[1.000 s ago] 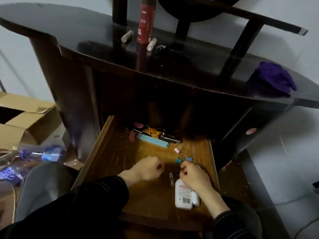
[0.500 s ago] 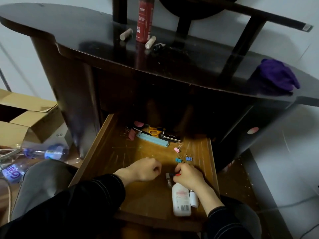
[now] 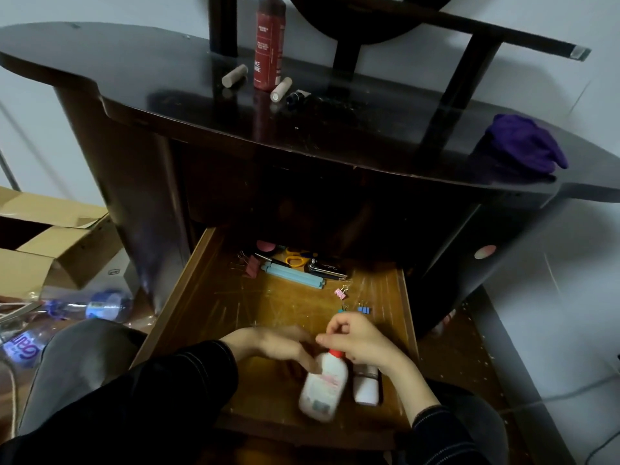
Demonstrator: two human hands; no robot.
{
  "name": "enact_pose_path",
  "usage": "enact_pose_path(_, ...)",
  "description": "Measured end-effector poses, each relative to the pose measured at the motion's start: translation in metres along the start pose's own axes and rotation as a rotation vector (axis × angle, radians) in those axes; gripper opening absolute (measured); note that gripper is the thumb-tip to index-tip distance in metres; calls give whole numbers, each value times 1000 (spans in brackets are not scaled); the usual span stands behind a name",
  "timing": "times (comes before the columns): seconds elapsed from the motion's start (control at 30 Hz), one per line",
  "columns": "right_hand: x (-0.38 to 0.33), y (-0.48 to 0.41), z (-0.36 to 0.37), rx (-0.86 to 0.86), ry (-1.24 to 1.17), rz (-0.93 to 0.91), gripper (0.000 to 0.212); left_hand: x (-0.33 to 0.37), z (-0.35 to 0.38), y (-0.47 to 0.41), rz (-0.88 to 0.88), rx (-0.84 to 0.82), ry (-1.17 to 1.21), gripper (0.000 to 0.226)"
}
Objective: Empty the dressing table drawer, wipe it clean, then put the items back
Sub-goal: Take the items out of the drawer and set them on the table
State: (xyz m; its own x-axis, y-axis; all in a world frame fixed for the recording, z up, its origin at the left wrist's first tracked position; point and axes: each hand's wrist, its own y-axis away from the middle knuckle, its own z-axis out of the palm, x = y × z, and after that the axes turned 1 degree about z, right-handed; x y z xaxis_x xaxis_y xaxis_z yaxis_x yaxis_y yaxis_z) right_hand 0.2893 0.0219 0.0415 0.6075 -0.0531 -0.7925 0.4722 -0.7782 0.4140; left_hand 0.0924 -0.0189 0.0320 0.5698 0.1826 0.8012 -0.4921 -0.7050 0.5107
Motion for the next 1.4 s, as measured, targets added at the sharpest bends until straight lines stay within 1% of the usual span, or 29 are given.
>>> enact_pose_path(0.03,-3,1,-1,34,-77,-22,22,1,0,1,9,-32,-2,48)
enact_pose_path(0.1,-9,2,-3,142,-201,-52,26,1,0,1,58,-52,34,38)
enact_pose_path(0.17,-12,4,-4,289,-272,-54,32,0,0,0,89,24,113,33)
enact_pose_path(0.2,-12,4,-5,382,-245,-42,32,-1,-1,-1,92,65,155,35)
enact_pose_path(0.23,-12,5,-5,482,-148,-14,29,-1,-1,-3,92,102,179,37)
enact_pose_path(0.27,-11,6,-5,558,19,30,25,-2,-1,-4,90,140,176,37)
enact_pose_path(0.3,-10,7,-5,586,204,78,19,-2,0,-5,86,175,151,38)
enact_pose_path(0.33,-10,9,-3,575,361,126,18,-3,0,-5,81,205,121,39)
enact_pose_path(0.4,-10,11,4,504,557,221,27,-5,-1,-8,77,243,72,41)
enact_pose_path(0.47,-11,12,9,432,655,286,35,-8,-1,-9,75,261,53,41)
enact_pose_path(0.6,-13,14,11,363,813,400,38,-9,-1,-9,80,274,36,38)
enact_pose_path(0.67,-14,15,12,299,881,417,40,-9,-1,-9,77,284,30,38)
enact_pose_path(0.83,-14,17,16,190,988,451,53,-9,-1,-9,76,292,69,35)
enact_pose_path(0.9,-12,17,17,170,1024,449,53,-9,-1,-9,77,294,71,35)
enact_pose_path(0.97,-11,17,17,152,1043,441,48,-9,-1,-9,78,292,73,36)
enact_pose_path(1.07,-11,17,16,107,1041,434,45,-9,-2,-8,80,294,78,36)
enact_pose_path(1.27,-8,18,14,-52,1008,409,57,-9,-2,-8,101,317,94,28)
enact_pose_path(1.33,-7,18,14,-110,996,370,54,-9,-3,-7,105,321,94,26)
enact_pose_path(1.4,-6,19,15,-166,998,320,47,-10,-3,-7,106,323,97,33)
